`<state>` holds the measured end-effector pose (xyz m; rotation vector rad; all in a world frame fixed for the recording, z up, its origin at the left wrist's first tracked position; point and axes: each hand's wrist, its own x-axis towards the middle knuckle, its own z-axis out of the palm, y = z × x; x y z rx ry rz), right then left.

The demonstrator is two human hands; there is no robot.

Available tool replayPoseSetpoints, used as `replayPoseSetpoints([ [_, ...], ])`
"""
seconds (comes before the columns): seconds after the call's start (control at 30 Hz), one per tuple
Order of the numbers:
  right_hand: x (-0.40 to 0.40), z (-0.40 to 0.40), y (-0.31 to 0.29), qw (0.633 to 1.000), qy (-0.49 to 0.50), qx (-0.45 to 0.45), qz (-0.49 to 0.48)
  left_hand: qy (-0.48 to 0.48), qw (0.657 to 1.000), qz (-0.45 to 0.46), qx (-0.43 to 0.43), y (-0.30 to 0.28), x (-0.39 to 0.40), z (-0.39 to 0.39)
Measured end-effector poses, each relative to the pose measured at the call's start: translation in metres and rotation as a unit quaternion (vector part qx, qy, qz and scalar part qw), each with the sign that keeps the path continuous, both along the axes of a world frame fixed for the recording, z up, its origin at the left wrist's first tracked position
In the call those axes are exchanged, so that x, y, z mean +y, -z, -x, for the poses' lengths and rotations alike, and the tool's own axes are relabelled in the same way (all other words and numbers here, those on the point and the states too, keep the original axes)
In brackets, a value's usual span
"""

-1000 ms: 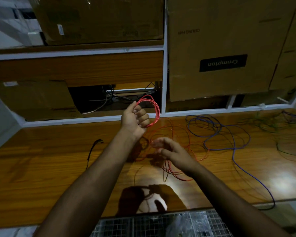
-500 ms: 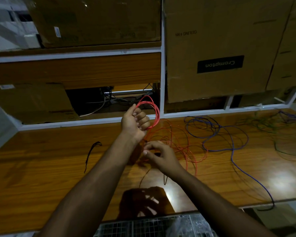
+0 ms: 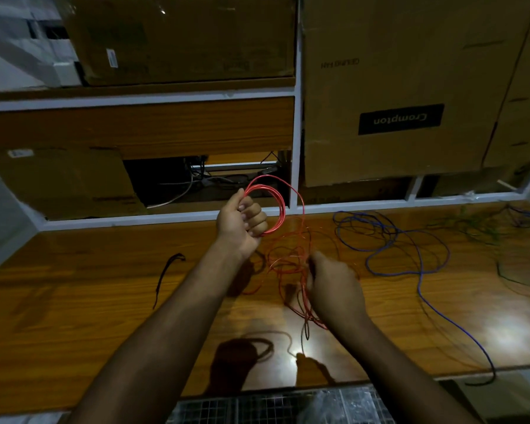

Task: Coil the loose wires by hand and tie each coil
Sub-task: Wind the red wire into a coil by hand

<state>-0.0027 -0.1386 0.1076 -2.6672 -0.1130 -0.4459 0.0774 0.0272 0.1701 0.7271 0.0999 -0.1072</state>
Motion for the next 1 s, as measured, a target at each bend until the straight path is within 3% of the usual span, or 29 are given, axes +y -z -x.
replayPoseSetpoints([
  [0.1,0.009,0.025,-0.035,0.99,-0.044,0.064,0.117,0.0,1.0,-0.009,0.001,0.001,-0.001,-0.001],
  [0.23,0.019,0.042,-0.057,0.98,-0.083,0.096,0.151,0.007,1.0,-0.014,0.004,0.002,-0.007,0.001],
  [0.43,0.015,0.017,-0.061,0.992,-0.112,-0.015,-0.048,-0.009,0.998,-0.062,0.015,0.003,-0.013,0.003],
  [0.5,0.01,0.01,-0.065,0.976,-0.093,-0.109,-0.163,-0.001,0.999,-0.049,0.013,0.003,-0.013,0.003],
  [0.57,0.005,0.004,-0.066,0.951,-0.041,-0.218,-0.216,0.002,0.999,-0.042,0.014,0.004,-0.013,0.004],
  [0.7,-0.009,-0.009,-0.06,0.919,0.016,-0.273,-0.284,0.003,0.999,-0.044,0.017,0.009,-0.011,0.007],
  [0.87,-0.022,-0.018,-0.047,0.944,0.101,-0.254,-0.186,0.009,0.999,-0.034,0.014,0.009,-0.009,0.008],
  [1.0,-0.016,-0.005,-0.041,0.986,0.119,-0.113,-0.031,0.005,0.999,-0.035,0.008,0.009,-0.008,0.006],
])
